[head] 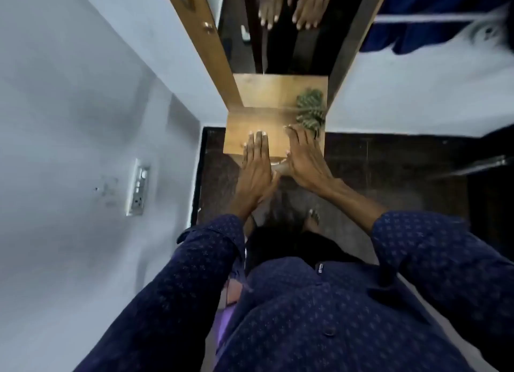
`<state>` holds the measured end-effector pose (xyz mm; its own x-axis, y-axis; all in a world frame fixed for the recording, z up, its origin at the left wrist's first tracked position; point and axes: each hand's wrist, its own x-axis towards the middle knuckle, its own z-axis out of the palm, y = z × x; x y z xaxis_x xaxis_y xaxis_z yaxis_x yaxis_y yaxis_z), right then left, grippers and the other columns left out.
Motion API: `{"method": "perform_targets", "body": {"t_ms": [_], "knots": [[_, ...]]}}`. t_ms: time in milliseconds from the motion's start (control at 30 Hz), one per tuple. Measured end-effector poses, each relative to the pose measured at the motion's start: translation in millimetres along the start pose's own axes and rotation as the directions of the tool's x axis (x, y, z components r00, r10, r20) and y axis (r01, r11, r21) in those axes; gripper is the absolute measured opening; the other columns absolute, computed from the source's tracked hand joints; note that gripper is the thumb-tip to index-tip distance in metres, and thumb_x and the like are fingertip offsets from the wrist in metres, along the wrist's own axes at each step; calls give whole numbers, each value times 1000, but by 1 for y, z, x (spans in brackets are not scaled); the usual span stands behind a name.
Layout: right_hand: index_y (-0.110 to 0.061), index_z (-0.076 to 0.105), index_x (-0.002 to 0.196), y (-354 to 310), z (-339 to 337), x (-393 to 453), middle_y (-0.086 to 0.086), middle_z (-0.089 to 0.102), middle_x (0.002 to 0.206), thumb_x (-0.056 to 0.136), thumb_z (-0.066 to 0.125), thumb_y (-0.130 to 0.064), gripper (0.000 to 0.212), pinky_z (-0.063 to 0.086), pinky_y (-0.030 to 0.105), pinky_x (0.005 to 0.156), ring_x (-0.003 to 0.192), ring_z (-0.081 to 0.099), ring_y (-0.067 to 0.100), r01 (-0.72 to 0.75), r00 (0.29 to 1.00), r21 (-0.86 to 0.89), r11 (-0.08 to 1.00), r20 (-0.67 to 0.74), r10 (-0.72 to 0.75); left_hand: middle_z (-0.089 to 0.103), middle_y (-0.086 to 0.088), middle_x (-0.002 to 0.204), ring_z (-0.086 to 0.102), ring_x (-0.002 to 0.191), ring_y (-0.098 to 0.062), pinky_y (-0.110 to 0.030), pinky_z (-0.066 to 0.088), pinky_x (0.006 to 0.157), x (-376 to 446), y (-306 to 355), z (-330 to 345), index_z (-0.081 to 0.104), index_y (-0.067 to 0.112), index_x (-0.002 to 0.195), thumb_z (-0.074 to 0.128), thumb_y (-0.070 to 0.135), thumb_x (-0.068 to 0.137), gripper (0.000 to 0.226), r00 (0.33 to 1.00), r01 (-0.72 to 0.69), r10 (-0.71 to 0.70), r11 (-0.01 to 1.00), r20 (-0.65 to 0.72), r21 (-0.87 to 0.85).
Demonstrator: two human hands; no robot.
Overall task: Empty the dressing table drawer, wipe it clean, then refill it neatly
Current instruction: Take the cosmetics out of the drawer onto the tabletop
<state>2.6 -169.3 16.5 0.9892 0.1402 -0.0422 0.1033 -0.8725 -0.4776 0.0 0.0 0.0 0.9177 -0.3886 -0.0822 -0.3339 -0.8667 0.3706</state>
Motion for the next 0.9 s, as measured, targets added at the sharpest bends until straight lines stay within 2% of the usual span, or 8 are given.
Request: {"method": "perform_targets", "body": {"t_ms": [133,233,300,367,533,700,833,900], "knots": [[-5,51,139,4,50,-15,15,50,135,92,47,-10,47,46,50,95,121,47,35,-88,991,31,996,107,84,7,-23,174,-3,163,-36,-56,14,129,-13,-18,31,7,-3,165,57,25,93,92,995,41,-35,997,93,-67],[-8,56,132,20,104,-10,14,54,133,88,52,-15,44,47,51,95,121,52,36,-130,974,54,990,196,117,9,-24,173,-1,162,-39,-58,17,128,-1,-46,70,10,-5,164,57,26,93,91,989,10,2,997,145,-83],[-7,59,131,33,140,2,14,57,134,87,50,-22,47,48,50,96,121,55,37,-153,955,52,987,263,134,10,-24,173,0,162,-40,-58,17,127,14,-67,100,11,-5,164,58,27,92,92,991,-31,38,998,129,-54],[-4,61,128,46,172,17,17,59,133,85,51,-19,46,50,51,94,119,57,39,-175,945,51,983,291,153,9,-23,173,0,162,-40,-57,16,128,28,-85,132,11,-5,164,58,29,92,93,991,-60,63,998,114,-32],[-6,58,135,77,244,46,15,59,136,90,54,-13,46,44,48,100,125,54,36,-154,967,-16,988,201,154,10,-22,174,4,163,-37,-56,13,129,56,-126,201,13,-4,164,54,25,97,84,987,-163,163,986,7,29],[-14,57,142,110,313,46,11,63,137,96,58,-22,46,34,47,107,128,52,33,-152,988,-67,986,-35,150,14,-20,174,7,163,-36,-57,9,130,67,-145,248,18,-2,164,53,20,102,75,963,-194,205,978,-177,76],[-14,70,117,115,343,50,8,70,116,99,59,-23,23,41,43,92,114,59,30,-112,953,-4,994,-285,106,19,-22,172,11,161,-40,-59,8,130,72,-150,269,22,-4,163,51,17,102,71,928,-203,222,975,-300,95],[-13,71,104,120,347,53,8,72,106,97,62,-21,14,41,41,88,107,62,29,-82,931,-15,996,-357,72,17,-22,173,9,162,-40,-59,7,130,75,-150,272,21,-4,163,49,21,103,71,916,-209,223,975,-334,80]]}}
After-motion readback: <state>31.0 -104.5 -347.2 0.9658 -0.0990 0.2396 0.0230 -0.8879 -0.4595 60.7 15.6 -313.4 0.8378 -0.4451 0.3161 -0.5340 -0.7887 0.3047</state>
